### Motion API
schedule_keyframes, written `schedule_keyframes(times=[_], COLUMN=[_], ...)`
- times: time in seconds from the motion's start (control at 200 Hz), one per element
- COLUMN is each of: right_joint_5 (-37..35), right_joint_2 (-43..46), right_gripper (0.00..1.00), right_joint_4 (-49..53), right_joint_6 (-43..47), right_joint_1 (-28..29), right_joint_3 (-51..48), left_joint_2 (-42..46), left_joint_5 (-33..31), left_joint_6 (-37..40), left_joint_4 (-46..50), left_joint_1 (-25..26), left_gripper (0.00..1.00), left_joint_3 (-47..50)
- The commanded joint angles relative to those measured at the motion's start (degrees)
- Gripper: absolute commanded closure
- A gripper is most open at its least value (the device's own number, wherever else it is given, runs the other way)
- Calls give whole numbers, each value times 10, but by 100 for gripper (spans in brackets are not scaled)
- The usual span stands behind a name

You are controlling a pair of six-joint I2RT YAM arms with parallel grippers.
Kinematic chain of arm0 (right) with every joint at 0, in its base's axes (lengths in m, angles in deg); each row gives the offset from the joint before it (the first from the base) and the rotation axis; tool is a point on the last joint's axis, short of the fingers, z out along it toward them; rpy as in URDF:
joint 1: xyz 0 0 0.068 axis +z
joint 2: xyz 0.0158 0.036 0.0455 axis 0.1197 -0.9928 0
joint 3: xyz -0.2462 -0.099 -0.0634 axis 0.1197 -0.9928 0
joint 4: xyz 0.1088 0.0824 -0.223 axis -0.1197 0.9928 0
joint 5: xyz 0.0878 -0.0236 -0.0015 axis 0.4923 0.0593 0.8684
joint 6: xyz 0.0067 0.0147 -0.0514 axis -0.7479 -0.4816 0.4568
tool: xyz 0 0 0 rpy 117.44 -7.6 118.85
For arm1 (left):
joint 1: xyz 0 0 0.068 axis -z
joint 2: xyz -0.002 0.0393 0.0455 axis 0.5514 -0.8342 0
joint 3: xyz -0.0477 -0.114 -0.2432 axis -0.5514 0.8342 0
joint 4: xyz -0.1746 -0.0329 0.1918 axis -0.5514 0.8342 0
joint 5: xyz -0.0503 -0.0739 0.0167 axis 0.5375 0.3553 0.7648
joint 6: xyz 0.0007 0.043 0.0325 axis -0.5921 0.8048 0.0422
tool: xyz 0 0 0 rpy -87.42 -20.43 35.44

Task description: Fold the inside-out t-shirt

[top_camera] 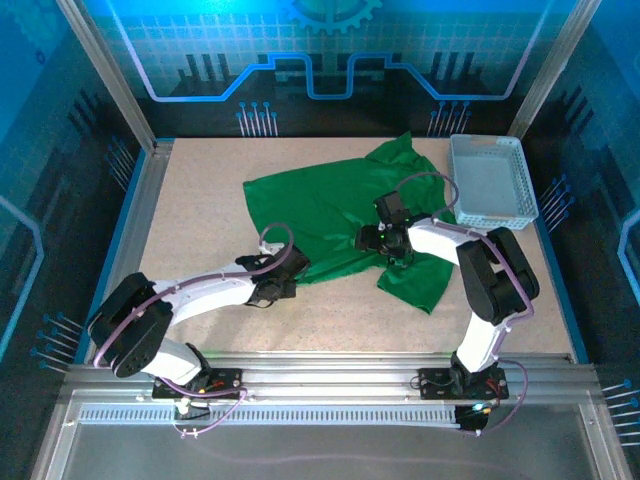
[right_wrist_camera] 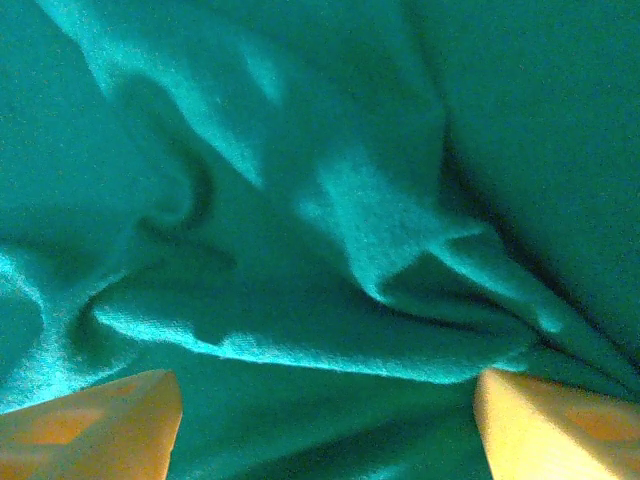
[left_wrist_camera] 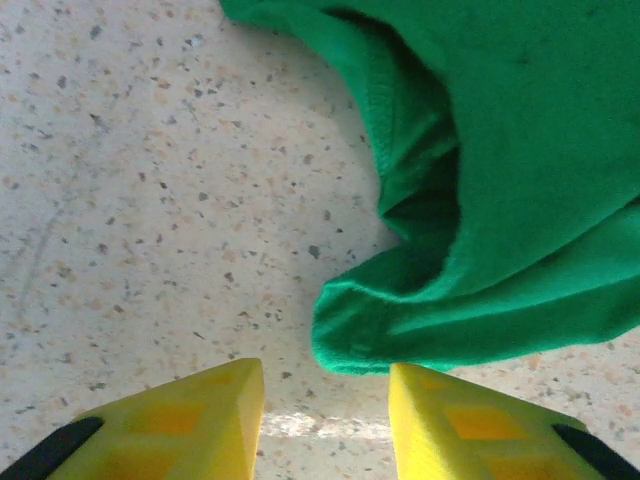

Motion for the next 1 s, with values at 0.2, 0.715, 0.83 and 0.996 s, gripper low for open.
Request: schedule_keyframes(times=[0.2,0.715,0.83,0.996], right_joint_5=[-3,-27,-33,-38], right_joint_2=[43,92,110,127], right_gripper=[21,21,21,21], right_joint_4=[44,67,72,75], right_joint_6=[25,28,30,30], right_joint_1=[-9,-19,-22,-23], right_joint_3=[-6,-19,-33,-47], left_joint_2=[-43,-76,-76,-66], left_joint_5=[55,13,14,3], left_joint_6=[-16,-12,-2,16], left_joint_4=[-41,-28,-34,-38], left_joint_1=[7,-19,-36,-49], left_gripper=[61,82,85,92], left_joint_3=[8,-4,-5,-5])
